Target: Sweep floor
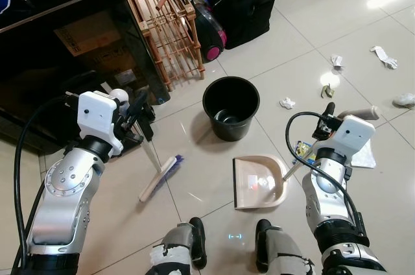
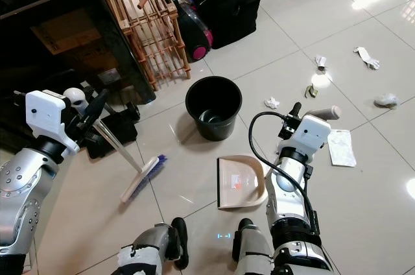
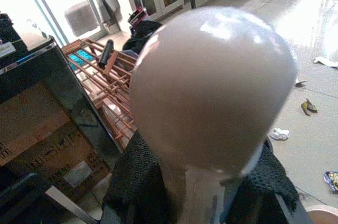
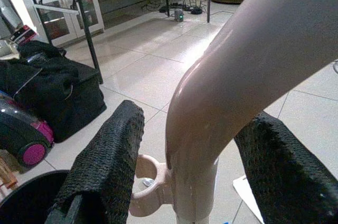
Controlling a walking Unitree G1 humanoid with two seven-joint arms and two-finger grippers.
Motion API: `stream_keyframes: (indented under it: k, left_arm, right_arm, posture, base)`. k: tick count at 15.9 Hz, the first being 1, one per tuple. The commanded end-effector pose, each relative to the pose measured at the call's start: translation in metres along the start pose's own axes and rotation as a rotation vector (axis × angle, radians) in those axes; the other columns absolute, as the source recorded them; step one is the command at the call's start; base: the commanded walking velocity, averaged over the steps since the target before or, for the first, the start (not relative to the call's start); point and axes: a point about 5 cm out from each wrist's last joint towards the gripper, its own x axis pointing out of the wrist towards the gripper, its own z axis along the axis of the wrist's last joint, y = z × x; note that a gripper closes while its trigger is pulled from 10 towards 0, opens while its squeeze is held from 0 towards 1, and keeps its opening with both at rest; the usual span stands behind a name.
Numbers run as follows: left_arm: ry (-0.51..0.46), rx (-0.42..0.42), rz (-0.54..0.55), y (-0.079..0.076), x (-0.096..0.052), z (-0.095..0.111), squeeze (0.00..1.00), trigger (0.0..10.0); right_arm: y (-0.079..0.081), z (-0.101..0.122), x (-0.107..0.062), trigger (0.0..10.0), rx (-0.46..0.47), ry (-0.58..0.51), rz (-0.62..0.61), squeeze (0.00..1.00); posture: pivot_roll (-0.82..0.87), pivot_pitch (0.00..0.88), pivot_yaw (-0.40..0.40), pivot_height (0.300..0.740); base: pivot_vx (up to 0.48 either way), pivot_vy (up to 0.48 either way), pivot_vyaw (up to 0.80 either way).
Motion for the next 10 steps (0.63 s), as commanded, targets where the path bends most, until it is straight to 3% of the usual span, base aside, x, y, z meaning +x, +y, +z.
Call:
stream_keyframes:
  k: [1, 2, 3, 4, 10]
  left_arm:
    - [-0.018, 0.022, 0.015, 0.0054, -0.0020, 0.0042, 0.00, 10.0]
    - [-0.020, 0.022, 0.016, 0.0061, -0.0019, 0.0046, 0.00, 10.0]
    - [-0.020, 0.023, 0.017, 0.0066, -0.0017, 0.0048, 0.00, 10.0]
    - [-0.021, 0.024, 0.018, 0.0068, -0.0018, 0.0049, 0.00, 10.0]
    - [-0.024, 0.020, 0.018, 0.0059, -0.0023, 0.0042, 0.00, 10.0]
  right_arm:
    - [-0.0005, -0.0038, -0.0039, 10.0, 0.000, 0.012, -0.002, 0.00]
    - [-0.0002, -0.0041, -0.0045, 10.0, 0.002, 0.012, -0.001, 0.00]
    - [-0.0002, -0.0043, -0.0047, 5.6, 0.005, 0.012, 0.002, 0.00]
    - [0.0000, -0.0043, -0.0049, 0.0, 0.007, 0.011, 0.006, 0.00]
    - [-0.0002, -0.0045, -0.0053, 0.0, 0.015, 0.010, 0.010, 0.00]
  posture:
    - [0.15, 0.239, 0.139, 0.740]
    - [0.15, 0.238, 0.138, 0.740]
    - [0.15, 0.238, 0.137, 0.740]
    - [0.15, 0.237, 0.136, 0.740]
    - [0.15, 0.227, 0.131, 0.740]
  base:
    - [0.000, 0.000, 0.00]
    - [0.000, 0.000, 0.00]
    - [0.000, 0.000, 0.00]
    - [0.000, 0.000, 0.00]
    - [0.000, 0.000, 0.00]
